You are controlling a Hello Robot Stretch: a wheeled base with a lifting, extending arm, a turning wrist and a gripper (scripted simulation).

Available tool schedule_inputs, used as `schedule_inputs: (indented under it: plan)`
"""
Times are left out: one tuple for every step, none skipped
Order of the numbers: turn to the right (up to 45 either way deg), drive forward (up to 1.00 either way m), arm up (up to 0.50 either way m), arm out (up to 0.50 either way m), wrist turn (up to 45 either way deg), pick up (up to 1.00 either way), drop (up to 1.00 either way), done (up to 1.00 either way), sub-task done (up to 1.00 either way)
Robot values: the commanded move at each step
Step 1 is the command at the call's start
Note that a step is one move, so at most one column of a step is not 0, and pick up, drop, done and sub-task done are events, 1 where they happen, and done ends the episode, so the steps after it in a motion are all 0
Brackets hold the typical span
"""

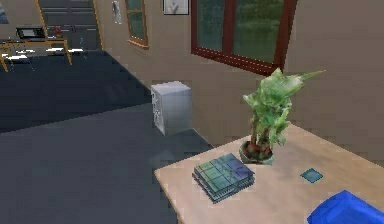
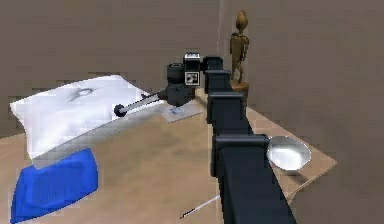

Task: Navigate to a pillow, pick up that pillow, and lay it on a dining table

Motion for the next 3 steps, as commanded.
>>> schedule_inputs:
  plan:
    - [0.0, 0.0, -0.32, 0.0, 0.0, 0.0, 0.0, 0.0, 0.0]
    - [0.0, 0.0, 0.0, 0.0, 0.0, 0.0, 1.0, 0.0, 0.0]
    - [0.0, 0.0, 0.0, -0.1, 0.0, 0.0, 0.0, 0.0, 0.0]
